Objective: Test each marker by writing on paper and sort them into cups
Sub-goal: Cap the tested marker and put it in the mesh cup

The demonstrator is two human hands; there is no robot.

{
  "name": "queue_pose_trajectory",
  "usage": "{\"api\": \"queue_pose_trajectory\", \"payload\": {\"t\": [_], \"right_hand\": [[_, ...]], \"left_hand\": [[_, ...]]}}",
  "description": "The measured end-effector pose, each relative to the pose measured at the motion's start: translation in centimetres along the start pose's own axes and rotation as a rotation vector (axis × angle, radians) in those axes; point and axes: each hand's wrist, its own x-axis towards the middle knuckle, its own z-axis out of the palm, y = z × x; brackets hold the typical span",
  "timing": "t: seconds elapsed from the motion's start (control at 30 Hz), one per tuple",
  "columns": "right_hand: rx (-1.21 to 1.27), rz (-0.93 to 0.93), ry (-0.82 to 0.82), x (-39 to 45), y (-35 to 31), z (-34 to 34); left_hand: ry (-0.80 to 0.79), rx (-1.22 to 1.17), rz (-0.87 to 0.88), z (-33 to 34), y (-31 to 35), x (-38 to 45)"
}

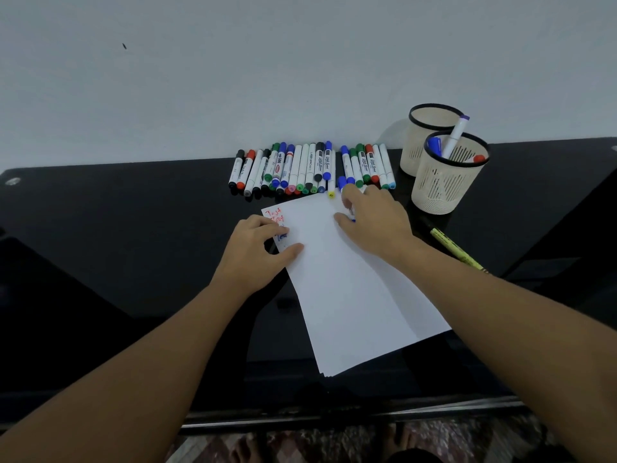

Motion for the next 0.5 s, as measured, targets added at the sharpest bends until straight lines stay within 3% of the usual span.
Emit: {"api": "queue_pose_trajectory", "payload": {"t": [0.23,0.33,0.5], "right_hand": [[0.140,0.158,-0.100,0.3,-0.7,-0.7],[0.245,0.235,-0.061,-0.6,-0.7,-1.3],[0.414,0.164,-0.019,-3.9,-1.3,-2.0]], "left_hand": [[-0.016,-0.002,-0.025,-0.2,0.2,0.0],[-0.028,-0.012,-0.033,-0.2,0.3,0.0],[-0.039,-0.033,-0.015,-0.3,0.4,-0.1]]}}
